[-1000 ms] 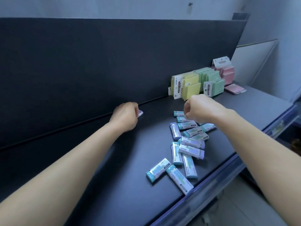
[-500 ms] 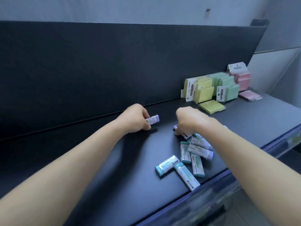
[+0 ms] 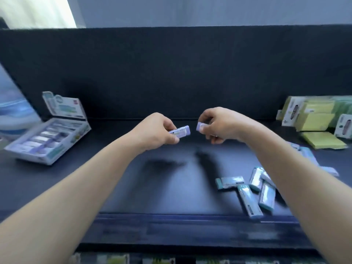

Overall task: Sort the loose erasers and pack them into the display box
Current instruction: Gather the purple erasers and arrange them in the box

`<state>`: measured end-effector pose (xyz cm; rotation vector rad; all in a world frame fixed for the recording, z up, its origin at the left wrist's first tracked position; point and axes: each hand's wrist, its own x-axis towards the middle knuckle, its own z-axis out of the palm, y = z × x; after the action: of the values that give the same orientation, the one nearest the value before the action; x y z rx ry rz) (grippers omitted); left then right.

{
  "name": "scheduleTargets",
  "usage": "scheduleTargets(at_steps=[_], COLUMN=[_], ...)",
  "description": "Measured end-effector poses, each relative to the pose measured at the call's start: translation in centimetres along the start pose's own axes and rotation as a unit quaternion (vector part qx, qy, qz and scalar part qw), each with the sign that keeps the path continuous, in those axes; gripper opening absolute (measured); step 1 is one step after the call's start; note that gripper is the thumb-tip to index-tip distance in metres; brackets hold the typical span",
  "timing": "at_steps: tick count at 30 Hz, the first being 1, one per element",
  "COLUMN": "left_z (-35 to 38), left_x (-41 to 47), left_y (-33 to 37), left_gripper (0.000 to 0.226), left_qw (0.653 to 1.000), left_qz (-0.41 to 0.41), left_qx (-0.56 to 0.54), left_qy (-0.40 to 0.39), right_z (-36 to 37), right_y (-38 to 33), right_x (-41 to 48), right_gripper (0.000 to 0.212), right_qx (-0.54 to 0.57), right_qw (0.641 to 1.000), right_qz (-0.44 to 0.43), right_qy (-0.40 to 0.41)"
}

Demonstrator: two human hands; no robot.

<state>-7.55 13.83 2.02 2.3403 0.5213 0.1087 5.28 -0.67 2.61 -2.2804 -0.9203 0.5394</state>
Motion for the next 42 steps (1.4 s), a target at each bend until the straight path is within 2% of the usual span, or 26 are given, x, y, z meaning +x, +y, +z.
scheduleTargets(at_steps=[4,12,17,18,23,31,35,42], left_z=[-3.7,-11.3,-16.2,-17.1,-20.0,-20.0,-19.3,-19.0], left_x=[-3.0,-7.8,-8.8,-8.9,-7.9,-4.8,-4.1,-3.9], left_y=[-3.1,-11.8,-17.7,-18.7,-22.4,-24.5,-24.6,-24.3], left_gripper=[0.01,0.014,0.018,0.017,0.011,0.026,0.021,0.011], left_qw=[0.997,0.972,0.96,0.96,0.968,0.981,0.986,0.991], left_qz=[-0.049,-0.105,-0.115,-0.111,-0.086,-0.061,-0.05,-0.06], left_qx=[-0.009,-0.05,-0.079,-0.086,-0.102,-0.09,-0.073,-0.034], left_qy=[0.065,0.204,0.241,0.244,0.215,0.161,0.138,0.118], right_z=[2.1,9.4,14.7,15.6,19.2,20.8,21.2,22.2], right_y=[-4.8,-15.9,-22.3,-23.4,-26.7,-27.9,-28.2,-28.2], right_x=[1.3,3.6,6.5,7.2,10.0,11.1,11.1,11.8], right_gripper=[0.015,0.025,0.015,0.013,0.026,0.024,0.03,0.025], right_qx=[-0.008,0.03,0.002,-0.01,-0.073,-0.186,-0.234,-0.275], right_qw=[0.998,0.982,0.974,0.972,0.972,0.967,0.958,0.946], right_qz=[-0.069,-0.187,-0.228,-0.232,-0.223,-0.172,-0.166,-0.161], right_qy=[0.005,-0.003,0.014,0.018,0.021,0.007,-0.024,-0.055])
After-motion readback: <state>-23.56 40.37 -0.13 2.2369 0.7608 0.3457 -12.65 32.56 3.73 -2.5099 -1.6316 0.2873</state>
